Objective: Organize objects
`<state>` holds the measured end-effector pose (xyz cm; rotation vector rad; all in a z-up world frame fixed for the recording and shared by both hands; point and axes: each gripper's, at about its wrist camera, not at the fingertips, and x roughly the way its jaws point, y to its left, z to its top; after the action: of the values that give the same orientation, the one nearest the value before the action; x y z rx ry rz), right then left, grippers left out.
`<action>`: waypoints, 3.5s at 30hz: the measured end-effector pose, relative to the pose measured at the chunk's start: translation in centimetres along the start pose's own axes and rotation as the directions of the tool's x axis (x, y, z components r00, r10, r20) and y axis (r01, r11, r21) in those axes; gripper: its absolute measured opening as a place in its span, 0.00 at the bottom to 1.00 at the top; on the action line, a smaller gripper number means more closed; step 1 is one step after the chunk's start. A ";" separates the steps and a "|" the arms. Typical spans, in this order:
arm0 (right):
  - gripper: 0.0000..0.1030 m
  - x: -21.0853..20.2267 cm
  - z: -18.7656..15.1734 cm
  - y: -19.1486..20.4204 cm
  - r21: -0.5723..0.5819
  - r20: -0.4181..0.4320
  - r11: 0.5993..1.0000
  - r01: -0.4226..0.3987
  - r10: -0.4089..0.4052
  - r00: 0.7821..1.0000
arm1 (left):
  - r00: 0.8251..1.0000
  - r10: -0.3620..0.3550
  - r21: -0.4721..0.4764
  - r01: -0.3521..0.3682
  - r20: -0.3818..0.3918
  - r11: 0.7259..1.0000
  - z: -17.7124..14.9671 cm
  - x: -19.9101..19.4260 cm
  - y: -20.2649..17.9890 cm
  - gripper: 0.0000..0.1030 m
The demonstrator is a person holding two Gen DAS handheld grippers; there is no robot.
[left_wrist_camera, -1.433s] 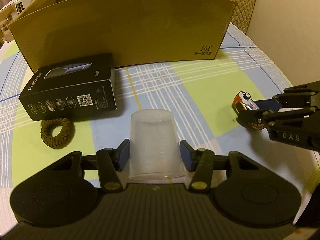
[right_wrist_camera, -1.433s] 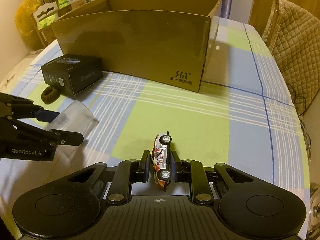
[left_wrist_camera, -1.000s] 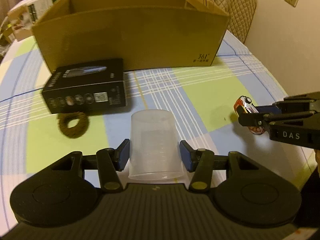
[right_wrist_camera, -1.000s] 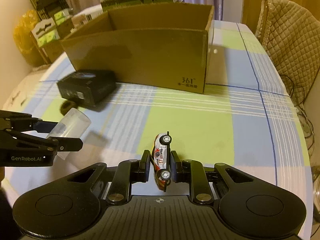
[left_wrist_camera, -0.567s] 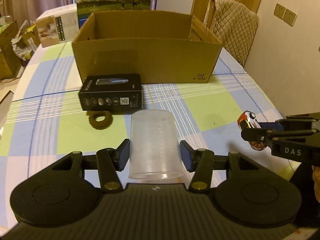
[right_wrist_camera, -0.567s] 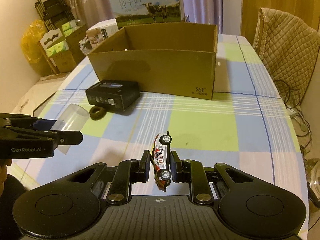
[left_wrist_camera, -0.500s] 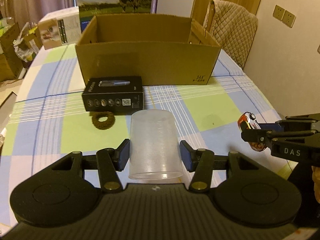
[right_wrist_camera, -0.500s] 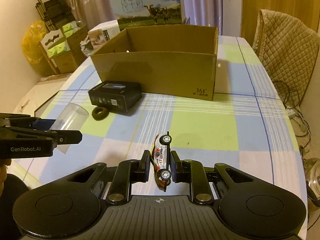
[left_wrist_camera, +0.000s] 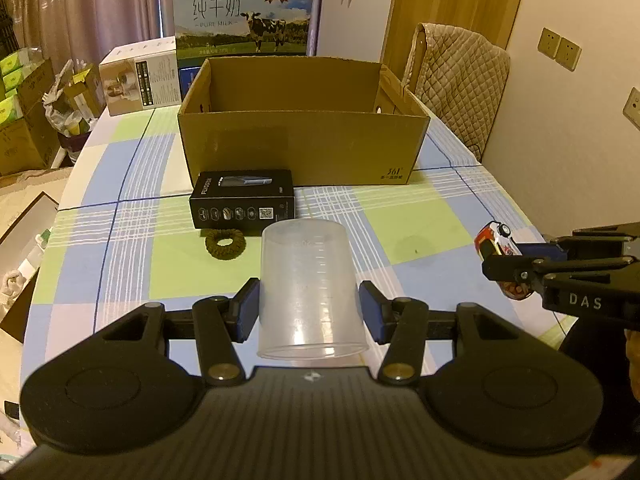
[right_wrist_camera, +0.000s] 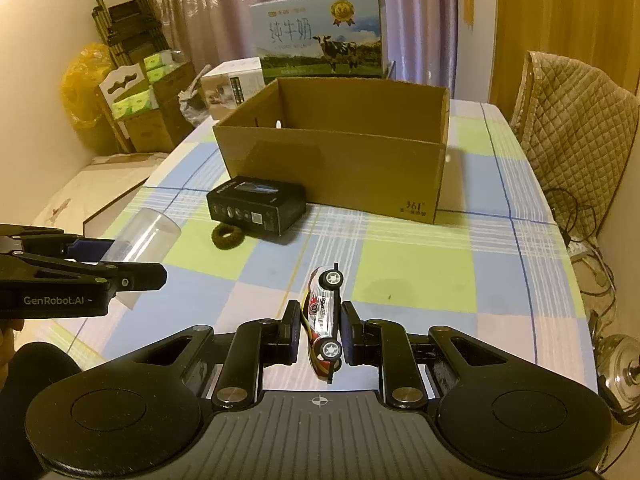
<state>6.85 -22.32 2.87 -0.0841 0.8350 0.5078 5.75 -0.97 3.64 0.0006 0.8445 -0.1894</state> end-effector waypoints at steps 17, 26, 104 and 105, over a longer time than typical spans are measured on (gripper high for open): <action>0.17 0.6 2.7 -0.9 -0.024 0.022 1.000 0.002 -0.001 1.000 | 1.000 -0.008 0.016 0.008 0.030 1.000 3.0 -0.4 0.4 0.46; 0.17 1.8 7.2 -3.0 -0.038 0.062 0.999 0.010 -0.008 0.998 | 0.998 -0.020 0.029 0.018 0.056 0.999 7.4 1.2 0.8 0.46; 0.36 7.3 14.3 -6.5 0.128 0.050 0.992 -0.014 0.007 0.999 | 0.997 0.021 -0.054 -0.018 0.073 0.998 14.2 6.3 6.7 0.64; 0.36 6.9 14.0 -6.2 0.130 0.049 0.991 -0.016 0.010 0.999 | 0.997 0.026 -0.055 -0.022 0.073 0.998 13.8 5.8 6.8 0.64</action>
<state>23.17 -21.30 6.52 0.0538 0.8196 0.4643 20.94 3.70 7.99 -0.0464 0.7754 -0.1429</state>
